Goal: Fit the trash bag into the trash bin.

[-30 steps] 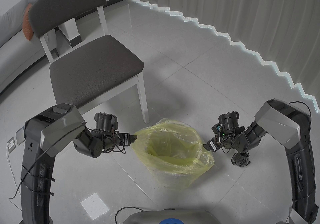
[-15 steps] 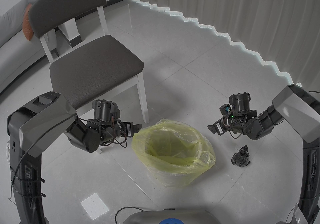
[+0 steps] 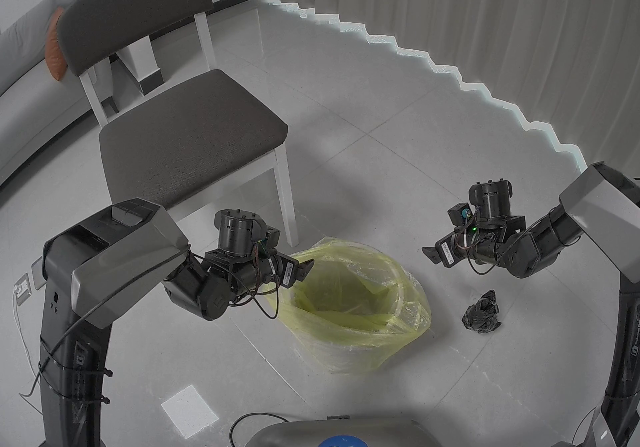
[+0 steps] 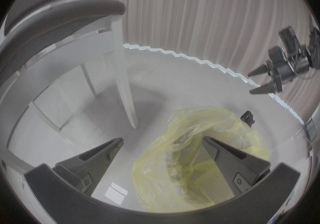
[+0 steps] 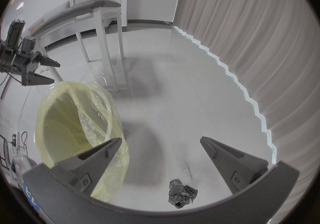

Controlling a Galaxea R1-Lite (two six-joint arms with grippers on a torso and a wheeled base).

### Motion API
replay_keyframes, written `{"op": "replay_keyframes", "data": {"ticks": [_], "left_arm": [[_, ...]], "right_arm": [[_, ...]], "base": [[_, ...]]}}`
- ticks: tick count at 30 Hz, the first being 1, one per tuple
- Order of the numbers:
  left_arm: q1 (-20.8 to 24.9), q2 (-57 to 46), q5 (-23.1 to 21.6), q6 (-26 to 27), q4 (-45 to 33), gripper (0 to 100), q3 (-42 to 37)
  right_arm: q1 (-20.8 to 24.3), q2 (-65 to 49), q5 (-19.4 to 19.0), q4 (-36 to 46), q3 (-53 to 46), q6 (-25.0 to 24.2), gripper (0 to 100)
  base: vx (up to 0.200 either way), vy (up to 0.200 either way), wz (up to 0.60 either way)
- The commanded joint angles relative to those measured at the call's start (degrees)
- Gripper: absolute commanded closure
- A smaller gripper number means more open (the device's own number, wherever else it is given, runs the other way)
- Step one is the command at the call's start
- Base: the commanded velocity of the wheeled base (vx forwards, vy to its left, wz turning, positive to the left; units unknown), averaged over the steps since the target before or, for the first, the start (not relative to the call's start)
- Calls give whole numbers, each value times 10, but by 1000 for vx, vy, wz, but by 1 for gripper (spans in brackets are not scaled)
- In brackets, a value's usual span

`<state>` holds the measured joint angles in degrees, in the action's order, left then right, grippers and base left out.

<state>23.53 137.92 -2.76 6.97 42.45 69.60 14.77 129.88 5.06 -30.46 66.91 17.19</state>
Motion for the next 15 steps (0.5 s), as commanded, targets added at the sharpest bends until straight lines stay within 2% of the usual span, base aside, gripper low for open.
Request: {"op": "replay_keyframes", "data": {"ticks": [1, 9, 15], "left_arm": [[4, 27, -1, 32, 0, 0, 19], [28, 52, 5, 41, -14, 0, 60], [27, 68, 21, 73, -31, 0, 92]], "right_arm": [[1, -21, 0, -1, -8, 0, 0], [-1, -39, -8, -1, -21, -1, 0], [0, -44, -8, -2, -26, -3, 0]], "base": [[0, 0, 0], [0, 0, 0], [0, 0, 0]]}}
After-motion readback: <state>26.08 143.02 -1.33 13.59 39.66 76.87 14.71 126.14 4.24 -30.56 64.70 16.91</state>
